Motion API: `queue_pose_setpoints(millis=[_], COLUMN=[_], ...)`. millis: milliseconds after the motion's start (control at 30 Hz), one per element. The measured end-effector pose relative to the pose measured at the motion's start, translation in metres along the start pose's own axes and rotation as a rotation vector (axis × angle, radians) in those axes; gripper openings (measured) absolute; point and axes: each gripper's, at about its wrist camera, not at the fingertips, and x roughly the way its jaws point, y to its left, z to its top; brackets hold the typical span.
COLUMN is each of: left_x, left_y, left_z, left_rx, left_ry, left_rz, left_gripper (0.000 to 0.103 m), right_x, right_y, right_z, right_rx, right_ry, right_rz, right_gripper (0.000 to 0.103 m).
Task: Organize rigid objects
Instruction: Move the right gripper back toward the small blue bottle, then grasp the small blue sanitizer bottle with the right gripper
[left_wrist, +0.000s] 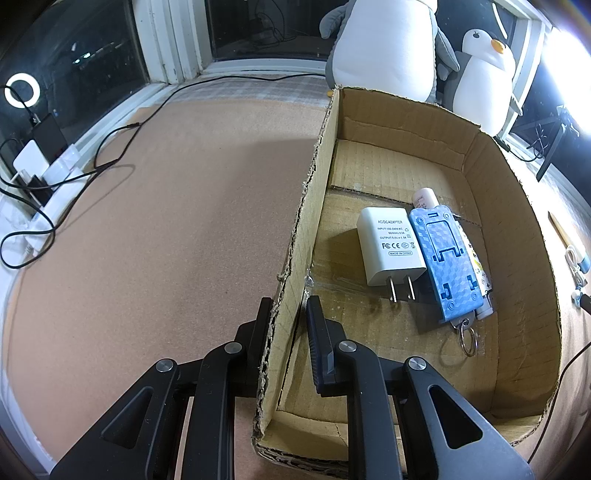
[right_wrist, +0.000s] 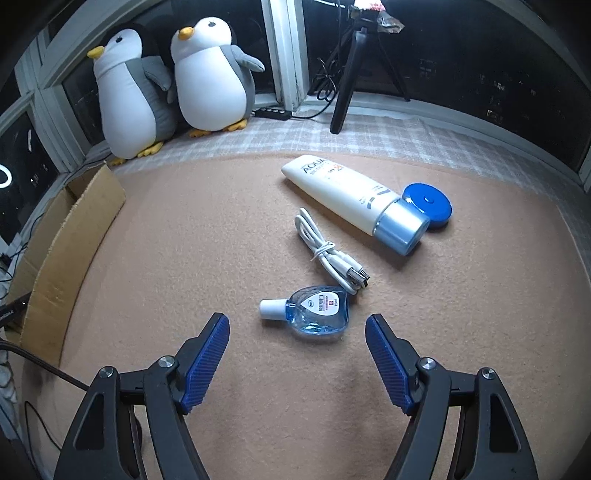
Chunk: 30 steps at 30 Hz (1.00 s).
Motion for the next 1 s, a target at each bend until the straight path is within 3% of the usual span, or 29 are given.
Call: queue_pose_setpoints(millis=[500, 600, 767, 1000], left_x=[-0.001, -0.001, -0.001, -0.001], left_y=[0.002, 0.002, 0.001, 0.001], left_z=[0.0, 0.0, 0.0, 0.0], left_rx=[-0.006, -0.006, -0.006, -0.007], left_ry=[0.001, 0.001, 0.001, 0.001], left_rz=[-0.004, -0.003, -0.003, -0.003], left_gripper=[0.015, 0.016, 0.015, 0.015], right_x=[0.019, 0.023, 0.022, 0.019], right_y=[0.004, 0.006, 0.005, 0.004], right_z=[0.011, 0.01, 0.01, 0.008], right_rx=[-0.024, -0.036, -0.05, -0.045], right_ry=[0.028, 0.045, 0.04, 0.042], right_rz=[-0.024, -0.023, -0.041, -0.023], right_gripper=[0.072, 0.061, 0.053, 0.053])
